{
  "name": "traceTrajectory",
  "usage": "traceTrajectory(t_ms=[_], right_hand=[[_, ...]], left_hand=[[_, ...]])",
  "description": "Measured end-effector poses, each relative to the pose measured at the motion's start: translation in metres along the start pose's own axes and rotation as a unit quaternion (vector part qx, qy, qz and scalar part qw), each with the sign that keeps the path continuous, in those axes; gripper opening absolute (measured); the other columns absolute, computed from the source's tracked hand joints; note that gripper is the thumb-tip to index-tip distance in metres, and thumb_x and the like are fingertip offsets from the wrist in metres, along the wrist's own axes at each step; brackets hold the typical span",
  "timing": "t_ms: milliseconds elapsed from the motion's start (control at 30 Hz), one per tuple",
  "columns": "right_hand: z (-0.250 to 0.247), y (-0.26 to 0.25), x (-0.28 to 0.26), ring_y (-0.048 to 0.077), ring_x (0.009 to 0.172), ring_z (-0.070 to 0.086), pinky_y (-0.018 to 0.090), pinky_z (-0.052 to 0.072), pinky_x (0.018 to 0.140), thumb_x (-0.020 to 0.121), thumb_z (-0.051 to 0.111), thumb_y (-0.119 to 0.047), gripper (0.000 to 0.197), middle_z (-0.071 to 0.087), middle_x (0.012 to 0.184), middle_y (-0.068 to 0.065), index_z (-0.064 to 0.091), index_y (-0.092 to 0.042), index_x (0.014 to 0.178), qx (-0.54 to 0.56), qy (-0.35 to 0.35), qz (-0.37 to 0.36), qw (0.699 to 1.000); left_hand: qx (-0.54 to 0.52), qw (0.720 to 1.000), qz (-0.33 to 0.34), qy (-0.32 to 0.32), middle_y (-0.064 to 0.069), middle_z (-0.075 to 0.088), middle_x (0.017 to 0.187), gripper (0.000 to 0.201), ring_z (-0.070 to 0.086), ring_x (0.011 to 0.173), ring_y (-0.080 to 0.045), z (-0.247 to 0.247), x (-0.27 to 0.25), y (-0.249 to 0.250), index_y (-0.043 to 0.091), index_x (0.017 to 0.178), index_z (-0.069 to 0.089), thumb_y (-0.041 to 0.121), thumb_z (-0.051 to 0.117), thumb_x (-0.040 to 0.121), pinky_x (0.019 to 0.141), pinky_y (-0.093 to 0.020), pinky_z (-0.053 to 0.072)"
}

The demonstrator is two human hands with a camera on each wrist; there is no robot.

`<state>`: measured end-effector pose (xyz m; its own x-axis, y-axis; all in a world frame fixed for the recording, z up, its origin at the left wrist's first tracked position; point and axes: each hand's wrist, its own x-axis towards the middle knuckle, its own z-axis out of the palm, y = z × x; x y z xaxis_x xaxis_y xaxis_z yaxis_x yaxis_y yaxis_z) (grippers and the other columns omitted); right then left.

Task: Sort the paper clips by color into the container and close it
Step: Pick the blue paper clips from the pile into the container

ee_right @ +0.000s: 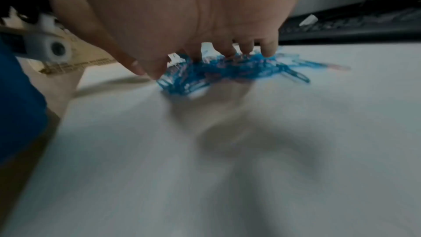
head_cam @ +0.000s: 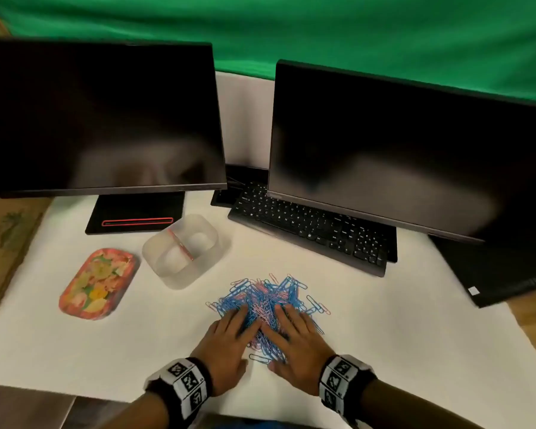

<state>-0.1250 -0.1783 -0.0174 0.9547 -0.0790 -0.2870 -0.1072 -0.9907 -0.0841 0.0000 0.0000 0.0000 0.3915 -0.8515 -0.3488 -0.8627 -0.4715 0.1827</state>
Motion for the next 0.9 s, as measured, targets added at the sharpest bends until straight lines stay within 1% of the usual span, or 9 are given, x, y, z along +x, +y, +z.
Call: traceTrajectory(t_ms=[67, 100, 167, 433, 600, 767, 800, 833, 900], right_hand=[[0.005, 0.006, 0.001, 0.039, 0.138, 0.030, 0.056, 0.012, 0.110, 0.081, 0.034, -0.074, 0.077, 0.032, 0.152, 0.012, 0.026, -0.037, 0.148, -0.022, -0.012, 0.011, 1.000], [0.009, 0.011, 0.002, 0.041, 0.138, 0.025, 0.056, 0.007, 0.108, 0.082, 0.030, -0.076, 0.077, 0.029, 0.153, 0.013, 0.023, -0.038, 0.148, -0.030, -0.010, -0.002, 0.999], [0.005, 0.018, 0.001, 0.043, 0.137, 0.020, 0.057, 0.004, 0.106, 0.082, 0.025, -0.079, 0.076, 0.027, 0.154, 0.013, 0.021, -0.041, 0.148, -0.016, -0.028, 0.005, 0.999], [-0.002, 0.055, -0.007, 0.041, 0.136, 0.020, 0.055, 0.015, 0.103, 0.080, 0.025, -0.083, 0.076, 0.035, 0.150, 0.014, 0.023, -0.045, 0.146, -0.015, -0.055, 0.028, 0.998], [-0.009, 0.062, -0.008, 0.037, 0.138, 0.018, 0.051, 0.007, 0.106, 0.084, 0.027, -0.078, 0.071, 0.032, 0.152, 0.013, 0.022, -0.044, 0.147, -0.006, -0.047, 0.029, 0.998], [0.003, 0.049, -0.012, 0.031, 0.140, 0.015, 0.044, 0.005, 0.108, 0.086, 0.026, -0.075, 0.072, 0.033, 0.152, 0.009, 0.023, -0.038, 0.148, 0.016, -0.052, 0.014, 0.998], [0.005, 0.045, -0.013, 0.030, 0.141, 0.016, 0.043, 0.005, 0.109, 0.086, 0.026, -0.076, 0.073, 0.032, 0.153, 0.008, 0.023, -0.038, 0.148, 0.017, -0.054, 0.004, 0.998], [0.005, 0.043, -0.013, 0.029, 0.141, 0.016, 0.043, 0.005, 0.109, 0.086, 0.026, -0.076, 0.074, 0.031, 0.153, 0.006, 0.023, -0.037, 0.149, 0.019, -0.053, -0.003, 0.998], [0.006, 0.038, -0.014, 0.027, 0.142, 0.015, 0.041, 0.005, 0.109, 0.087, 0.026, -0.075, 0.074, 0.028, 0.155, 0.004, 0.020, -0.037, 0.149, 0.023, -0.041, -0.015, 0.999]], left_hand=[[-0.022, 0.999, 0.007, -0.027, -0.014, -0.002, 0.161, 0.097, 0.007, 0.146, -0.038, 0.008, 0.002, -0.003, 0.037, 0.150, -0.006, 0.047, 0.057, 0.076, 0.111, -0.053, 0.027], [-0.018, 0.998, 0.005, -0.062, -0.012, -0.022, 0.157, 0.094, -0.014, 0.144, -0.037, 0.010, 0.002, -0.006, 0.042, 0.147, -0.017, 0.047, 0.051, 0.083, 0.115, -0.055, 0.013], [-0.016, 0.997, 0.009, -0.075, -0.010, -0.039, 0.150, 0.089, -0.032, 0.136, -0.037, 0.007, 0.002, -0.011, 0.047, 0.141, -0.027, 0.053, 0.043, 0.087, 0.115, -0.058, -0.002], [0.007, 0.994, 0.017, -0.105, -0.013, -0.039, 0.149, 0.087, -0.034, 0.134, -0.048, 0.003, 0.006, -0.029, 0.056, 0.138, -0.025, 0.067, 0.042, 0.083, 0.110, -0.062, -0.010], [-0.023, 0.995, 0.034, -0.094, -0.010, -0.038, 0.151, 0.082, -0.038, 0.135, -0.041, 0.005, -0.003, -0.036, 0.059, 0.136, -0.023, 0.066, 0.040, 0.085, 0.105, -0.046, -0.028], [-0.026, 0.995, 0.044, -0.088, -0.005, -0.029, 0.155, 0.076, -0.028, 0.141, -0.037, 0.009, -0.013, -0.033, 0.057, 0.142, -0.011, 0.063, 0.040, 0.086, 0.112, -0.049, -0.014], [-0.017, 0.995, 0.057, -0.075, -0.007, -0.021, 0.158, 0.075, -0.019, 0.143, -0.040, 0.007, -0.017, -0.031, 0.056, 0.144, -0.005, 0.064, 0.039, 0.085, 0.113, -0.050, -0.007], [0.011, 0.996, 0.071, -0.053, -0.010, -0.002, 0.161, 0.073, 0.001, 0.145, -0.042, 0.007, -0.019, -0.032, 0.053, 0.146, 0.005, 0.067, 0.039, 0.083, 0.113, -0.052, 0.009], [0.037, 0.996, 0.067, -0.036, -0.006, 0.041, 0.150, 0.072, 0.045, 0.134, -0.031, 0.004, -0.022, -0.031, 0.048, 0.144, 0.026, 0.073, 0.039, 0.078, 0.102, -0.044, 0.040]])
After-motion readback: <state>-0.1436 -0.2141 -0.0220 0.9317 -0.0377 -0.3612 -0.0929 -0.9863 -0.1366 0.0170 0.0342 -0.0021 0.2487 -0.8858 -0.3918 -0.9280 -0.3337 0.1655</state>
